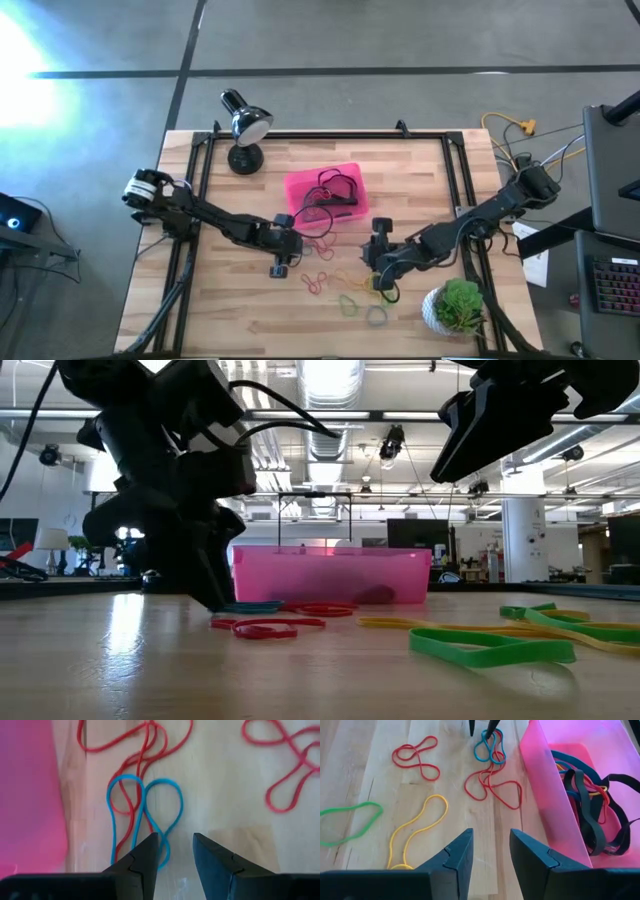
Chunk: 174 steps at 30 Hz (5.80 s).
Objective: Pick and place rubber bands into bin
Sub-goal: Put the blue rubber band into the red bin
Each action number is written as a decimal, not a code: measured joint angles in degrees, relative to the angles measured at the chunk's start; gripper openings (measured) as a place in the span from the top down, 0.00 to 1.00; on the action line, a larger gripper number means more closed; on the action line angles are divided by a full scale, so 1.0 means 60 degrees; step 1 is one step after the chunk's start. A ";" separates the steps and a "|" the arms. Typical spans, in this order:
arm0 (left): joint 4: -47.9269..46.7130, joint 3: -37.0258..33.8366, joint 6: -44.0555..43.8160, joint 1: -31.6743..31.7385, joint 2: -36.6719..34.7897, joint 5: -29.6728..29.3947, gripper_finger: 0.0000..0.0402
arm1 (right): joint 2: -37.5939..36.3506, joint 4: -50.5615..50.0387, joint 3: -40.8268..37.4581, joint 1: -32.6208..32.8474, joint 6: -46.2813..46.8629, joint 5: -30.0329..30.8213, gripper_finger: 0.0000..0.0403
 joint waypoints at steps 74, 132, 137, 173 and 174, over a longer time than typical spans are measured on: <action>-0.0405 0.0393 0.0939 0.0000 -0.1311 0.0060 1.00 | 0.0015 0.0062 -0.0076 0.0076 0.0142 0.0004 0.82; 0.0106 0.0539 0.1515 0.0477 0.0752 -0.0600 0.80 | 0.0018 0.0080 -0.0219 0.0080 0.0253 0.0000 0.83; 0.0160 0.0568 0.1483 0.0656 0.0891 0.0102 0.80 | 0.0018 0.0080 -0.0219 0.0080 0.0295 0.0000 0.83; -0.0183 0.0594 0.1005 0.0943 0.0605 0.0615 0.85 | 0.0018 0.0142 -0.0299 0.0080 0.0288 0.0000 0.83; -0.0194 0.0594 0.1005 0.0943 0.0605 0.0639 0.87 | 0.0018 0.0146 -0.0302 0.0080 0.0288 0.0000 0.83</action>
